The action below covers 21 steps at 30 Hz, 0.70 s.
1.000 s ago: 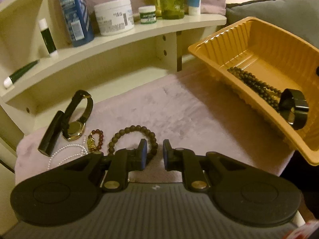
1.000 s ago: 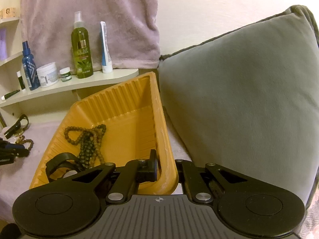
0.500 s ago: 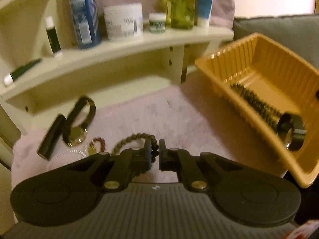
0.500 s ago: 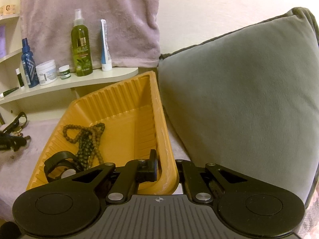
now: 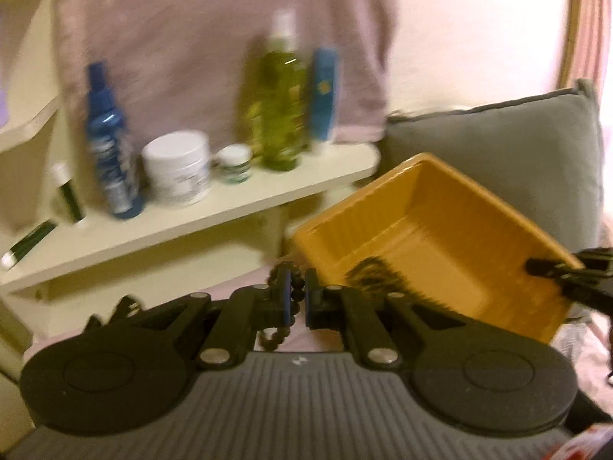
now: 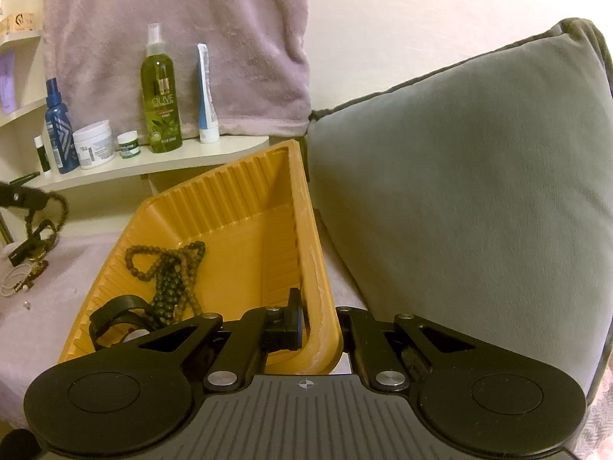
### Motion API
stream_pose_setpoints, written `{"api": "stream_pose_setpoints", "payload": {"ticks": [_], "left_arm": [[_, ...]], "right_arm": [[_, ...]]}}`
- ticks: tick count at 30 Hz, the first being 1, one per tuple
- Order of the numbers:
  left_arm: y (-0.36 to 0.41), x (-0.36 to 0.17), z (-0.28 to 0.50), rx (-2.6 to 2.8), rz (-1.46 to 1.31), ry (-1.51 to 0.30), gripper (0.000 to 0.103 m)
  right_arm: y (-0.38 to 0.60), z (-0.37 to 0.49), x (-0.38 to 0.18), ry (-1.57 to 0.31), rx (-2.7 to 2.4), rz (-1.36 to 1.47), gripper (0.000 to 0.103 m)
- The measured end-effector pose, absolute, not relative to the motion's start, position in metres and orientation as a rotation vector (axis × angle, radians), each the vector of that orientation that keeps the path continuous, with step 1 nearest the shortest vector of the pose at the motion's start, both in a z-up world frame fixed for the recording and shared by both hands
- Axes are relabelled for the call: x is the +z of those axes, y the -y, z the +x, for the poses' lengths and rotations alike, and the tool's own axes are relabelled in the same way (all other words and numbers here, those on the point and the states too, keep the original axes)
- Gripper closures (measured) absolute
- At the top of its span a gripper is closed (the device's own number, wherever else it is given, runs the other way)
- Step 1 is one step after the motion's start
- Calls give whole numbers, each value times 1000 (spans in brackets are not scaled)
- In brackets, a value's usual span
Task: Organize jewelry
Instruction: 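Carry the dark bead bracelet into the tray and open the left tool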
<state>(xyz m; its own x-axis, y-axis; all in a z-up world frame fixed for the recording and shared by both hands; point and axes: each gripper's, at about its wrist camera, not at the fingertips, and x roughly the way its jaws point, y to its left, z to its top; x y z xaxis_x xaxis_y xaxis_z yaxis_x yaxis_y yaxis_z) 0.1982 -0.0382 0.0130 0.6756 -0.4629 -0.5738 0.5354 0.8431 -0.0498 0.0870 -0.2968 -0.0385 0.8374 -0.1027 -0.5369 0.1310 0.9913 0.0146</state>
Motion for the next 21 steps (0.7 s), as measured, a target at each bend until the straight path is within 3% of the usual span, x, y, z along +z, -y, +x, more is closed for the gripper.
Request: {"api": "stream_pose_setpoints", "payload": {"ticks": [21], "left_arm": [[129,-3,188,-722,139,-643,97]], "right_arm": [[294,85,-38,-564,-118,66,98]]}}
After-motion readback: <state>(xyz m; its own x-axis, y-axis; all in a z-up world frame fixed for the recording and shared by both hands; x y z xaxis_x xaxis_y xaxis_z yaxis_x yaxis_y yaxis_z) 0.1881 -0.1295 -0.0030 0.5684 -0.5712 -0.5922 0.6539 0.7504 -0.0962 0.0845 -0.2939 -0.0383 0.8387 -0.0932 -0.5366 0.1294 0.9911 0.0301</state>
